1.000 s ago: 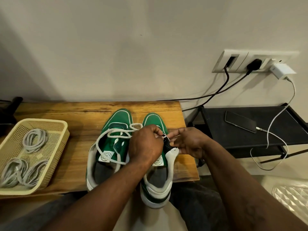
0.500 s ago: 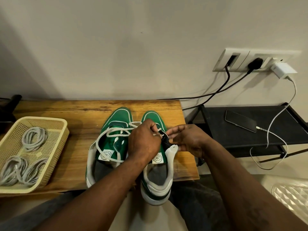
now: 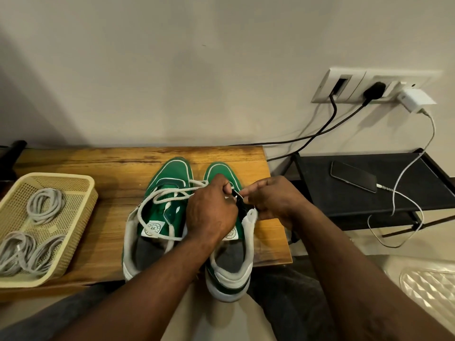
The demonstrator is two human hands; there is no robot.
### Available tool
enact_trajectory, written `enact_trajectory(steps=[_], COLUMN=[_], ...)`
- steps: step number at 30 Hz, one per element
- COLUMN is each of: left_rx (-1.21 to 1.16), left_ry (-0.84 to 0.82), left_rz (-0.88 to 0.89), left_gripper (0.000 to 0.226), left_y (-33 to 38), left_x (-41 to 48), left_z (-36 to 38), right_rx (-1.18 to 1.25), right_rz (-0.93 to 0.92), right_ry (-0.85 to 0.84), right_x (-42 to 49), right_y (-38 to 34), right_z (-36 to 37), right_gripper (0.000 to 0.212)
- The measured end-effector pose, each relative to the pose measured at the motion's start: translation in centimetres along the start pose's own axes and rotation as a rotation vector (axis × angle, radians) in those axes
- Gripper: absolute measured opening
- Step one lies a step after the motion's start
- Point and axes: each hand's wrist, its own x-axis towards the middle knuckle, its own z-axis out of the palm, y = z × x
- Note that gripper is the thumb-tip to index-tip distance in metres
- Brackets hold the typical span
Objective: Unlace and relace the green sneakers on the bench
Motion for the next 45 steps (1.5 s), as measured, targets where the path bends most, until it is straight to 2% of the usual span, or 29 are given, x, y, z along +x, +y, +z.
enact_trajectory(steps=[7,18,21,26,33,38,45], left_rx=[0.050,-0.155,-0.091,-0.070,-0.086,-0.031,0.107], left_ry=[0.022,-0.005,-0.010,-0.012,-0.023,-0.022,-0.058], left_rz=[0.005,-0.093,-0.072,-0.072,-0.077,0.001,0.173], left_gripper=[0.026,0.028,0.028,0.027,0.026,0.026,0.028], left_y=[-0.3,-1.4,-1.4,-1.5,-1.6,-1.8,-1.9], left_x=[0.0,0.5,0.7,0.8,0.9,1.0,1.2], left_z=[0.1,0.4,0.4,0.5,0.4,0.4,-0.2], right_rx=[0.003,0.114,0.098,0.047,0.058,0.169,0.206], right_rz=[-0.005,0.103,0.105,0.061,0.079,0.121,0.128], right_ry=[0.070,0.080,0.089,0.163,0.186,0.118,0.058], right_x=[0.1,0.6,0.9,1.2,2.1,2.6,2.6], right_y=[0.1,0.3,0.4,0.5,0.8,1.4,2.0], right_z=[1.4,2.0,2.1,2.5,3.0,2.6,2.2], right_gripper=[0.007,0.005,0.002,0.014,0.013,0.008,0.009])
